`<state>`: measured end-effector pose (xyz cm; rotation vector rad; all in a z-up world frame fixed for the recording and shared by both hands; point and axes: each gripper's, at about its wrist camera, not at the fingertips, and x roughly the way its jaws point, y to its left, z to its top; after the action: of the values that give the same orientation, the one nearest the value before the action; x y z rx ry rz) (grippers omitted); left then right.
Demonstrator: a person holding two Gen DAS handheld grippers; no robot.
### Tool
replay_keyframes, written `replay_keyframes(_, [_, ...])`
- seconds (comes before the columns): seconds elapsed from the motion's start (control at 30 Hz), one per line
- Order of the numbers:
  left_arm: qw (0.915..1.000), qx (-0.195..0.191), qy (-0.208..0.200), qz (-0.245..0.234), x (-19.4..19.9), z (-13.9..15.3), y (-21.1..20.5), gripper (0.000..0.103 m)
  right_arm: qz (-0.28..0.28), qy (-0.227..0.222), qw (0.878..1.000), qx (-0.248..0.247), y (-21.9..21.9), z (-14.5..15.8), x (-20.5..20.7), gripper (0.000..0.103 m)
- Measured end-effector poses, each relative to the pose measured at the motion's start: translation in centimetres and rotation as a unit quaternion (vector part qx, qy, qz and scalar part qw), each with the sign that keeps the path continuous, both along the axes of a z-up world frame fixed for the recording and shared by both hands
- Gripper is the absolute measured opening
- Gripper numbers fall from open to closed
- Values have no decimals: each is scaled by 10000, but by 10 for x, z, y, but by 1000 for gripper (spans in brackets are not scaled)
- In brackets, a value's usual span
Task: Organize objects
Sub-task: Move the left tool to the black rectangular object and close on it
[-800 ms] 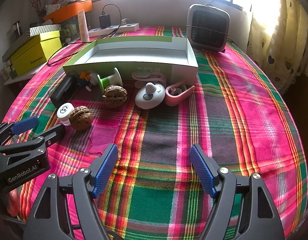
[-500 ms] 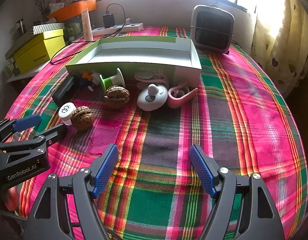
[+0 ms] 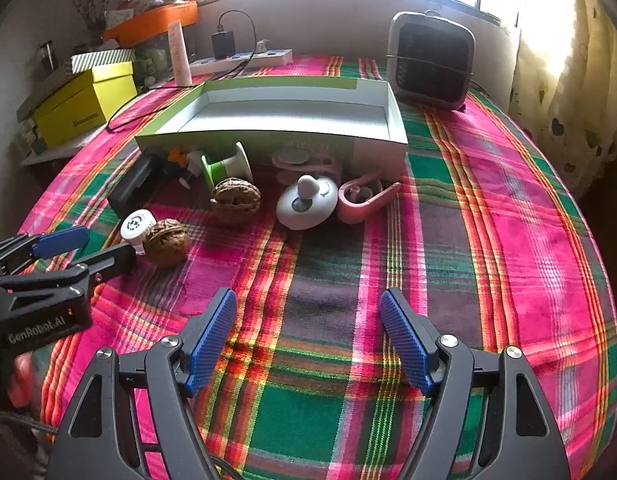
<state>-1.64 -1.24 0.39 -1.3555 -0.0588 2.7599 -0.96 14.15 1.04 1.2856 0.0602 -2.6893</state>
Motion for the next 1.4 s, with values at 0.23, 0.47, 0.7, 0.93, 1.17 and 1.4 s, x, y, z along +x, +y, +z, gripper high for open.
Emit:
replay_keyframes(0.23, [9997, 183, 149, 24, -8, 8, -10, 73, -192, 78, 9996, -190, 15, 4, -2, 75])
replay_keyframes(0.47, [9994, 234, 250, 52, -19, 14, -15, 73, -114, 116, 9998, -114, 13, 6, -6, 75])
replay_keyframes(0.7, [9994, 281, 156, 149, -39, 12, -19, 69, 38, 134, 9999, -76, 6, 7, -9, 75])
replay_keyframes(0.93, [9998, 97, 111, 104, -49, 8, -15, 57, -151, 164, 9997, -56, 19, 8, -13, 75])
replay_keyframes(1.17, [9999, 11, 52, 106, -55, 3, -15, 44, -397, 172, 9990, -94, 35, 11, -24, 75])
replay_keyframes(1.4, [9999, 5, 89, 148, -56, 2, -19, 29, -168, 183, 9995, -194, 26, 15, -26, 75])
